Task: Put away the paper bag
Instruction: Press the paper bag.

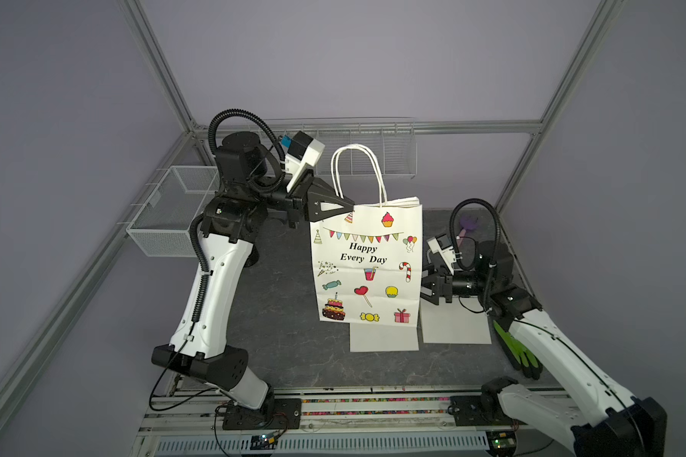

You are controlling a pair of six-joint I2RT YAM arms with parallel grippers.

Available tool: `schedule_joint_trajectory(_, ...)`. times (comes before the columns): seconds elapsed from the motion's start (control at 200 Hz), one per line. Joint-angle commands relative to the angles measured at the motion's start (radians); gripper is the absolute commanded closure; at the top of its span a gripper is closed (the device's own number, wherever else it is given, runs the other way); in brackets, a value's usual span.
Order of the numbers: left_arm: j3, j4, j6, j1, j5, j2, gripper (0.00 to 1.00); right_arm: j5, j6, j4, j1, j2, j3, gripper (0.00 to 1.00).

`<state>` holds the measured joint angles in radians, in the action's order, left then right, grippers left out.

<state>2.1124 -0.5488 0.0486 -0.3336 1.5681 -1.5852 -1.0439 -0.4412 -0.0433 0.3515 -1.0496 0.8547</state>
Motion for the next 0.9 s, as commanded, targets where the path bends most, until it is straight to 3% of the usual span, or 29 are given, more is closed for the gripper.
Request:
schedule_joint_trajectory(0.0,0.036,0.007,-0.014,0.005,0.051,-0.012,1.0,0.009,0.034,-0.034,0.012,0.008,0.018,0.14)
schedule_joint_trajectory(0.445,0.011,0.007,-0.017,-0.003,0.05,-0.01,1.0,0.006,0.046,-0.022,0.021,-0.091,0.248,0.15)
schedule_joint_trajectory(0.53,0.011,0.007,-0.017,-0.006,0.051,-0.013,1.0,0.001,0.04,-0.009,0.027,-0.106,0.282,0.21)
schedule_joint_trajectory(0.675,0.006,0.007,-0.018,-0.01,0.049,-0.016,1.0,-0.011,0.033,-0.002,0.033,-0.125,0.339,0.38)
schedule_joint_trajectory(0.895,-0.037,0.007,-0.026,-0.014,0.05,-0.012,1.0,-0.014,0.032,-0.004,0.036,-0.145,0.427,0.45)
